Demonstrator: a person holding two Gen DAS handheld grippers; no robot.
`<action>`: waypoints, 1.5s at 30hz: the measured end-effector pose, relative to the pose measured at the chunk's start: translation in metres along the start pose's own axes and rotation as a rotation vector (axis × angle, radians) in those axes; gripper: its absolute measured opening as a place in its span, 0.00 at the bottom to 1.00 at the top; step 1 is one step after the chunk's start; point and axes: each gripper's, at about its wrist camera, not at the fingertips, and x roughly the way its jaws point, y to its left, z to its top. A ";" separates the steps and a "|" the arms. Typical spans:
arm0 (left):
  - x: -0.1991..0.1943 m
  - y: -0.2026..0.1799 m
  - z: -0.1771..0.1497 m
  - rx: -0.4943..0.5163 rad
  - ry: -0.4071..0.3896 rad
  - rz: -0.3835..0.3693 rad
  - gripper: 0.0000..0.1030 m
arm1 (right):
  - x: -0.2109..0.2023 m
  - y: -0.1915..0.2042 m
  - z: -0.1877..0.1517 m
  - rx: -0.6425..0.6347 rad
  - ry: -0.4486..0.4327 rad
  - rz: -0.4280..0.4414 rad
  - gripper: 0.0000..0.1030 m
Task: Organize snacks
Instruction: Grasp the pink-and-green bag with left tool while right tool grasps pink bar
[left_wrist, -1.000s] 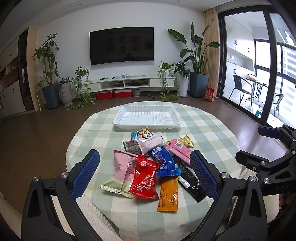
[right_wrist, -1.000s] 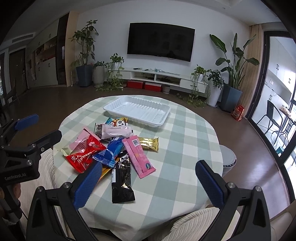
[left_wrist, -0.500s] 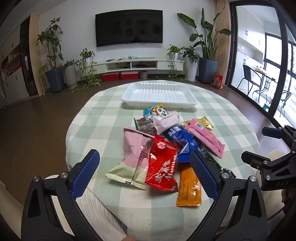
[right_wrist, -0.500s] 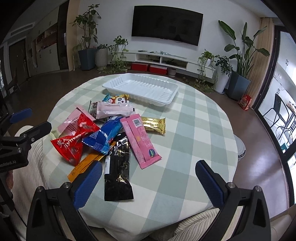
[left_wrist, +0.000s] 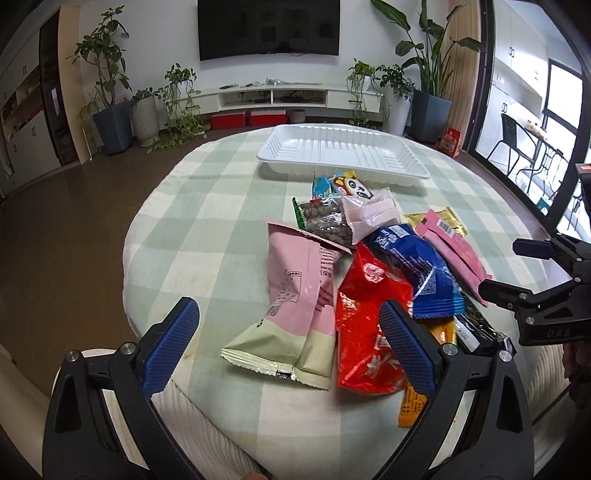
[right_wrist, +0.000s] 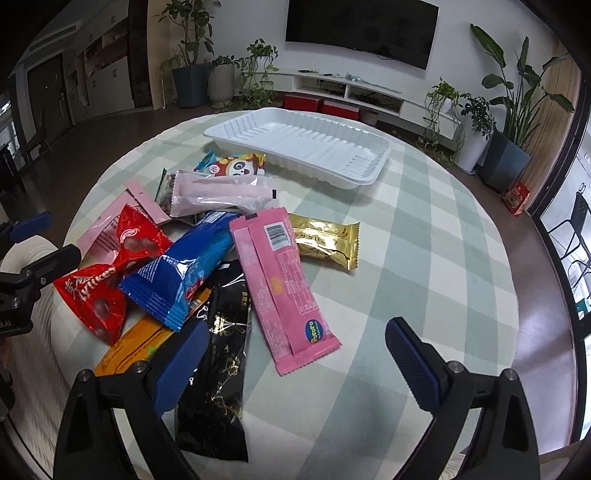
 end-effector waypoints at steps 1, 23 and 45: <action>0.004 0.001 0.001 0.001 0.005 0.003 0.96 | 0.005 -0.002 0.002 0.002 0.007 0.010 0.93; 0.091 0.025 0.020 -0.041 0.168 -0.031 0.98 | 0.056 -0.022 0.017 0.056 0.065 0.174 0.64; 0.091 0.021 0.012 -0.022 0.131 -0.104 0.64 | 0.052 -0.021 0.008 0.023 0.007 0.098 0.38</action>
